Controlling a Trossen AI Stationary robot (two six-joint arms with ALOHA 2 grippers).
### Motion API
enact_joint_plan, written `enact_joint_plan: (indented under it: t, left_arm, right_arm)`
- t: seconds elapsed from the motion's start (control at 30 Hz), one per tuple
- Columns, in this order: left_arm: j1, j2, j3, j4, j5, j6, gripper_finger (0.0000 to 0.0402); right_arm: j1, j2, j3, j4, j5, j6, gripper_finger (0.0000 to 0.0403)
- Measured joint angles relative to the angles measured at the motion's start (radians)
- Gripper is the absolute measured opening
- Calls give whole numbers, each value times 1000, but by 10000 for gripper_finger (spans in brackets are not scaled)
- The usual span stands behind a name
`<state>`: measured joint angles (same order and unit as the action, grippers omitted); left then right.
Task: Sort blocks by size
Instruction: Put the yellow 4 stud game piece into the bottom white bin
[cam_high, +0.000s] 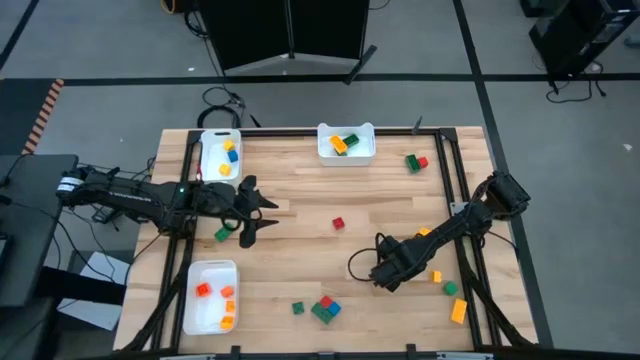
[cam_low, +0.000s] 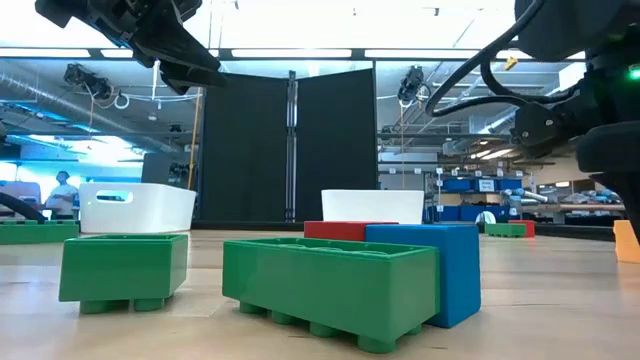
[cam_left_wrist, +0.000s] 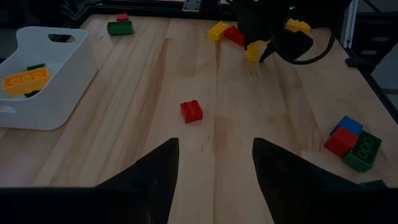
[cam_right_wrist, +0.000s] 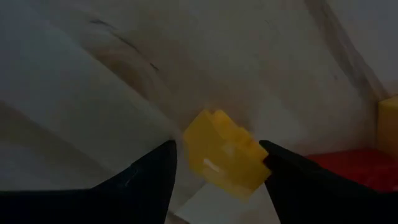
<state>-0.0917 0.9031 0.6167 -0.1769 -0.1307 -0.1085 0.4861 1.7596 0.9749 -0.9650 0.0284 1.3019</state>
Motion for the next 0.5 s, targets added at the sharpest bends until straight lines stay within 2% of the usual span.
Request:
enact_joint_plan:
  t: [0.17, 0.5]
  left_arm:
    - [0, 0, 0, 0, 0, 0, 214]
    - [0, 0, 0, 0, 1, -9, 214]
  right_arm:
    - [-24, 1, 0, -8, -54, -59, 239]
    - [-39, 1, -1, -20, -26, -203, 285]
